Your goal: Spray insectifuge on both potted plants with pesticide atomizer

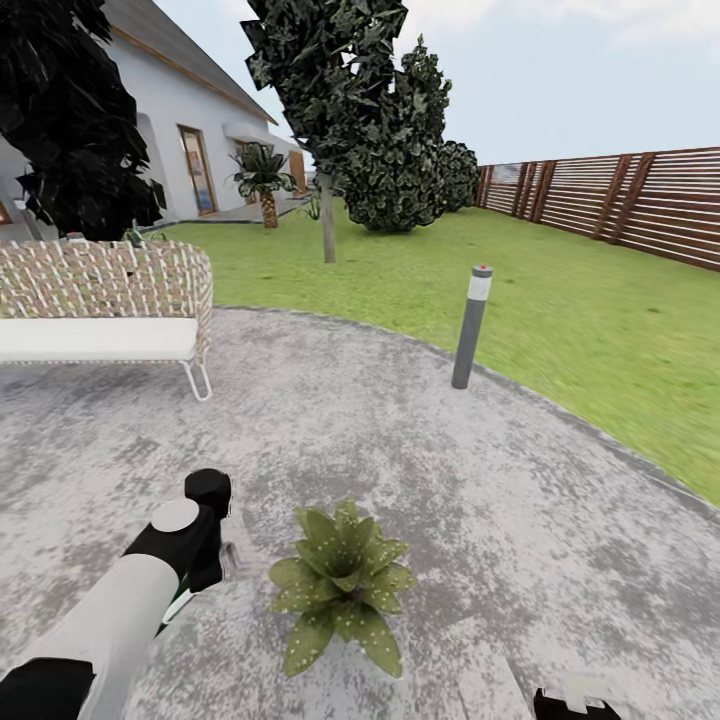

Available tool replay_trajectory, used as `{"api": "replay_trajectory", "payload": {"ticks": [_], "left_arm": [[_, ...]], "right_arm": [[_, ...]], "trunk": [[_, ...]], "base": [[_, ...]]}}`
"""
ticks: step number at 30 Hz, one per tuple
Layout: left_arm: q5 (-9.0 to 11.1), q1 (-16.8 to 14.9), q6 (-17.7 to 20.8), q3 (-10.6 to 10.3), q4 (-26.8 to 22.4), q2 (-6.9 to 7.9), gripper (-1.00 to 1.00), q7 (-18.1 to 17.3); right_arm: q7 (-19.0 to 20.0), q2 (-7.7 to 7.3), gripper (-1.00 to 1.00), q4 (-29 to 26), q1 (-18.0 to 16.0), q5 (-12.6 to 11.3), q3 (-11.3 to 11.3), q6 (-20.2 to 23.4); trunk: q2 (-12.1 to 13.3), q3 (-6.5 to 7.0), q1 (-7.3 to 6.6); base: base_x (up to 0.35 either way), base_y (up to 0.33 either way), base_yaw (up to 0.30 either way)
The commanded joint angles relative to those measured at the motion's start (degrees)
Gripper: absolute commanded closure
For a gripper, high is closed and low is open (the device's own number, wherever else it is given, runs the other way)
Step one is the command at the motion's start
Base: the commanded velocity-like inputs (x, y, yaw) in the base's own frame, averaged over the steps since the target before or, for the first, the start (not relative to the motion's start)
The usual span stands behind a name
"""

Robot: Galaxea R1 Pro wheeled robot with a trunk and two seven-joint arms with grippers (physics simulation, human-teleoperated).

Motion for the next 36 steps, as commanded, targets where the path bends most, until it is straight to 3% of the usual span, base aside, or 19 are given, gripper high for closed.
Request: {"api": "replay_trajectory", "payload": {"ticks": [1,11,16,20,24,29,32,36], "left_arm": [[-0.2,0.0,0.6,-0.1,0.0,0.16,1.00,-0.4],[-0.2,0.1,0.5,-0.1,0.3,0.21,1.00,-0.4],[-0.1,0.2,0.5,-0.2,0.7,0.19,1.00,-0.4],[0.3,2.1,0.5,-0.1,0.8,-0.45,1.00,0.6],[1.6,2.3,-0.1,0.1,0.8,-0.32,1.00,1.0],[6.3,2.4,-0.9,0.3,0.8,2.93,1.00,1.1],[8.1,2.6,-4.6,0.3,0.9,3.97,1.00,1.2],[8.5,2.7,-5.8,0.2,0.9,3.56,1.00,1.2]], "right_arm": [[-0.3,-0.01,-1.00,0.1,-0.1,0.6,-0.5,-0.2],[-0.3,0.00,-1.00,0.1,0.0,0.6,-0.5,-0.2],[-0.3,-0.01,-1.00,0.1,-0.1,0.5,-0.5,-0.2],[-0.3,-0.01,-1.00,0.1,-0.1,0.5,-0.5,-0.2],[-0.3,0.00,-1.00,0.1,-0.1,0.5,-0.5,-0.2],[-0.3,0.01,-1.00,0.1,-0.1,0.6,-0.5,-0.2],[-0.3,0.04,-1.00,0.1,-0.1,0.6,-0.5,-0.2],[-0.3,0.07,-1.00,0.1,-0.1,0.6,-0.5,-0.2]], "trunk": [[0.0,-0.05,-0.01],[0.0,-0.05,-0.01],[0.0,-0.05,-0.01],[0.0,-0.05,-0.01],[0.0,-0.05,-0.01],[0.0,-0.05,-0.01],[0.0,-0.05,-0.01],[0.0,-0.05,-0.01]], "base": [[0.068,0.301,0.000],[0.159,0.160,-0.011],[0.010,0.003,-0.226],[0.000,0.000,-0.262],[0.000,0.000,-0.264],[0.000,0.000,-0.065],[0.000,0.000,-0.006],[0.000,0.000,0.000]]}}
